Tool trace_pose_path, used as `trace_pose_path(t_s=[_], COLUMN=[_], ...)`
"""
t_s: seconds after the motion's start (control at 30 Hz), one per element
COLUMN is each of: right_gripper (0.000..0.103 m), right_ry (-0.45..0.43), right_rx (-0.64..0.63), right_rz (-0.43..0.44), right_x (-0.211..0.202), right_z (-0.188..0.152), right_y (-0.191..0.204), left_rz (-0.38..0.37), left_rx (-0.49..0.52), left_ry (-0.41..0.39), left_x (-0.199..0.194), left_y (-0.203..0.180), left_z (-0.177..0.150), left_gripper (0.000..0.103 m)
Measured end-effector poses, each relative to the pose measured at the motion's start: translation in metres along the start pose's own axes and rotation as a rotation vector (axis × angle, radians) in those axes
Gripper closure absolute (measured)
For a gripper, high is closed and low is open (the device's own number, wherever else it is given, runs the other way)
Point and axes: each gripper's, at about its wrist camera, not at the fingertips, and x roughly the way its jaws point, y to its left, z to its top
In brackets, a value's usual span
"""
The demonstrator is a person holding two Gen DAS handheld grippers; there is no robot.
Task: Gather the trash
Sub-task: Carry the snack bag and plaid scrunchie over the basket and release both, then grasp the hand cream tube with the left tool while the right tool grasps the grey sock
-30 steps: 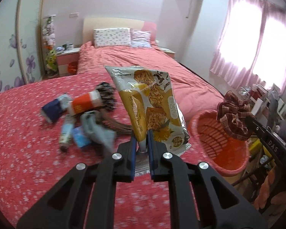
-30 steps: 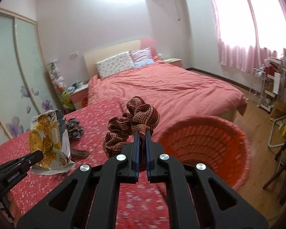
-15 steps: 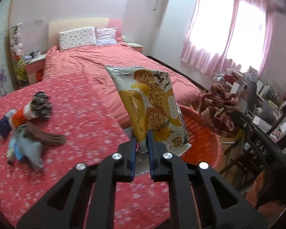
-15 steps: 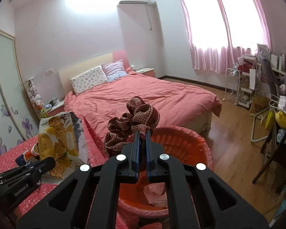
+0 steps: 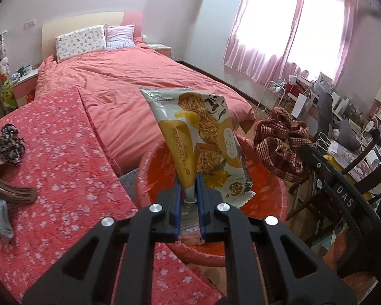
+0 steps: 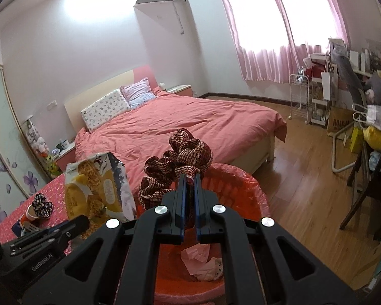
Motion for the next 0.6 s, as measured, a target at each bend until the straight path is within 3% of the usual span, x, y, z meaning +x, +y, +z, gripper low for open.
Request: trace_pose_path(t_s=[0.07, 0.13, 0.23, 0.6], right_gripper=[0.096, 0.086, 0.07, 0.062], right_ry=[0.024, 0.041, 0.057, 0.073], right_rx=[0.006, 0.009, 0.003, -0.045], right_rz=[0.017, 0.025, 0.021, -0.009], right_x=[0.007, 0.012, 0.014, 0.01], right_z=[-0.001, -0.002, -0.006, -0.006], right_y=[-0.002, -0.004, -0.004, 0.002], left_rz=[0.013, 0.031, 0.056, 0.171], left_rx=[-0.001, -0.007, -0.022, -0.055], left_ry=[0.008, 0.014, 0.031, 0.021], left_x=[0.007, 0.013, 0.019, -0.008], left_y=[0.001, 0.001, 0.009, 0.056], left_z=[-0.001, -0.002, -0.006, -0.022], left_gripper=[0.084, 0.064, 0.062, 0.047])
